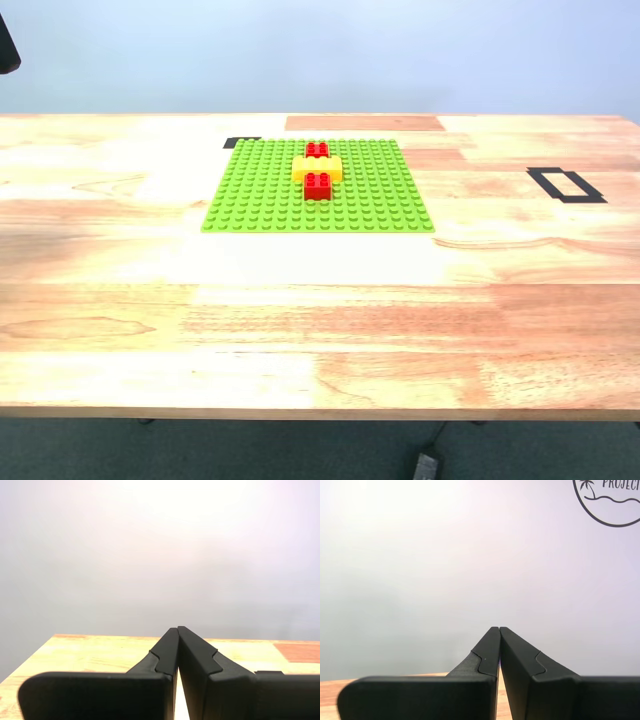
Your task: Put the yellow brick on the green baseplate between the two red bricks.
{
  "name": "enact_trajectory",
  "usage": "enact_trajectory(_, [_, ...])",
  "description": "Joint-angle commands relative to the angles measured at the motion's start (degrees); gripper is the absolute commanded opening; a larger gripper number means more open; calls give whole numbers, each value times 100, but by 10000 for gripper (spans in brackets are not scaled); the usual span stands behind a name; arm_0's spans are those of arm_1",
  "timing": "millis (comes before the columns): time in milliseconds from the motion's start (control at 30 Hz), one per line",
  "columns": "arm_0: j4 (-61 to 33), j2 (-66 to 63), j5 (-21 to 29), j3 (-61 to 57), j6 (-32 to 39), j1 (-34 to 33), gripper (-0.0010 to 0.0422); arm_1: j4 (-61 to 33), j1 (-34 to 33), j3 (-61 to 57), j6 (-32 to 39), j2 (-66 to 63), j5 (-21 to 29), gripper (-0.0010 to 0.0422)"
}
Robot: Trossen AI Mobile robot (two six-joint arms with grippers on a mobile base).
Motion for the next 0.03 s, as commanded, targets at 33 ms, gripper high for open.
enact_trajectory(33, [0,2,2,0,2,0,0,2,2,2,0,2,0,0])
